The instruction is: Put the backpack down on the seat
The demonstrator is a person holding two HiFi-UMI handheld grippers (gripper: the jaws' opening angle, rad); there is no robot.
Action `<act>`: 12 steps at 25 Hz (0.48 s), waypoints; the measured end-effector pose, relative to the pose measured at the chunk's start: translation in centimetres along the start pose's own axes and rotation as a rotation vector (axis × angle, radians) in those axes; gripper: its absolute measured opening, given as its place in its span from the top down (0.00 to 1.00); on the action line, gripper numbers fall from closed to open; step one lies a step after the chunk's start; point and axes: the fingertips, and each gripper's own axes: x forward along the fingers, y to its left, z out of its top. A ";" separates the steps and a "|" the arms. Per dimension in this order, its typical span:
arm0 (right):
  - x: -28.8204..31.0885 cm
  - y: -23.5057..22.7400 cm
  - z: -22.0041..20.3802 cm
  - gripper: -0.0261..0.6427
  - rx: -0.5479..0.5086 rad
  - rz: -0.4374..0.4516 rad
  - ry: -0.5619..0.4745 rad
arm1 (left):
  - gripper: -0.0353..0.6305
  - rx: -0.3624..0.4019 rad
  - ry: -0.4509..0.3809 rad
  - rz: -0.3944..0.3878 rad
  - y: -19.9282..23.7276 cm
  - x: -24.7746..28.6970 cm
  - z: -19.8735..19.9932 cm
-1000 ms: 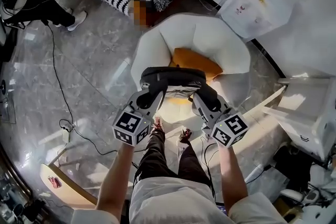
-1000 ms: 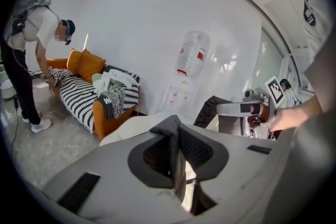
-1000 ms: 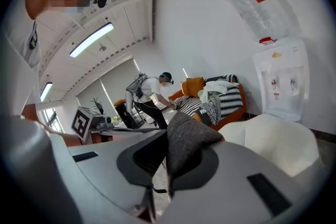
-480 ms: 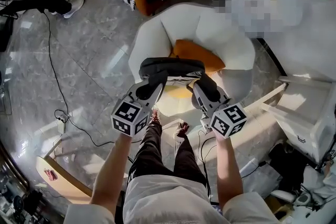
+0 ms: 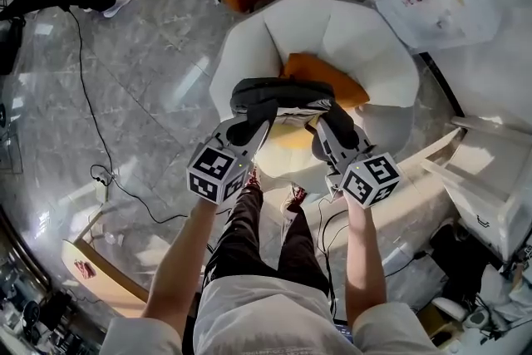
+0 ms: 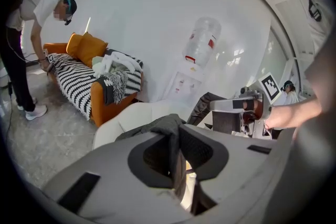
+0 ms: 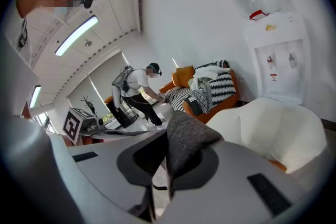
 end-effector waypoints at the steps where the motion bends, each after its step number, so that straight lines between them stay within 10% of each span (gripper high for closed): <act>1: 0.2 -0.1 0.1 0.92 -0.002 0.000 -0.006 | 0.86 0.001 -0.008 0.001 0.2 0.2 0.1; 12: 2.2 -2.3 1.8 0.92 0.044 -0.013 -0.046 | 0.86 0.020 -0.052 -0.011 2.2 3.1 2.1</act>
